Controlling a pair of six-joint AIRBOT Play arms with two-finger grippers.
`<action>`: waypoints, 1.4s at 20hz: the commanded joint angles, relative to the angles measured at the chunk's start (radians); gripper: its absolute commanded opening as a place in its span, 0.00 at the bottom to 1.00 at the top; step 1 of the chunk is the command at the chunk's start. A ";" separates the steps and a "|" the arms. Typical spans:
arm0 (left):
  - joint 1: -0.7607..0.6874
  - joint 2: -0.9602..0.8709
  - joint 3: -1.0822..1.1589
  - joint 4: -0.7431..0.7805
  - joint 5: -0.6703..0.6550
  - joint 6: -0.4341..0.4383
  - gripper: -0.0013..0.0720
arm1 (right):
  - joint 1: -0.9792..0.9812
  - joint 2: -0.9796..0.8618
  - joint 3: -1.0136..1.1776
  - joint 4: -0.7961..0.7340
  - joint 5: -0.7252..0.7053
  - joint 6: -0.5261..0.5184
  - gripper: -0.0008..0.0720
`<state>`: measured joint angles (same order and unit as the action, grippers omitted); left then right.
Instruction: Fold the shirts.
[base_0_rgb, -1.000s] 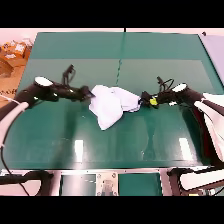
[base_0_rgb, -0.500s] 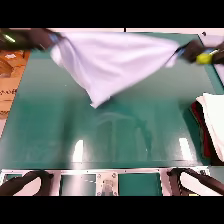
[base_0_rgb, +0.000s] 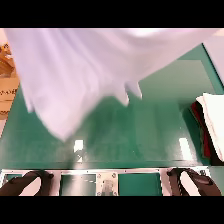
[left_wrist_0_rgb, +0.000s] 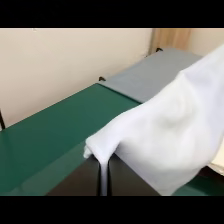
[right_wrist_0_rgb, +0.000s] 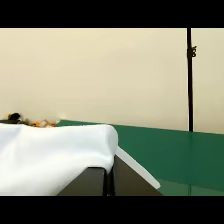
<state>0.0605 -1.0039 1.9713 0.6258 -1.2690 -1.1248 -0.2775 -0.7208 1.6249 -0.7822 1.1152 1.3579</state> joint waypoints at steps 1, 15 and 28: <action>0.001 -0.066 0.023 0.149 -0.024 -0.056 0.05 | -0.004 0.024 -0.064 -0.076 0.079 0.029 0.03; -0.277 -0.949 0.023 0.225 0.053 -0.154 0.90 | 0.116 -0.181 -1.138 -0.085 -0.372 -0.085 0.03; -0.113 -0.903 0.053 0.450 -0.428 -0.418 0.05 | 0.044 -0.285 -1.093 -0.104 -0.457 -0.088 0.03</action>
<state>-0.0418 -1.9263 2.0453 0.9806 -1.6283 -1.5127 -0.2310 -1.0019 0.5331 -0.8761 0.6655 1.2709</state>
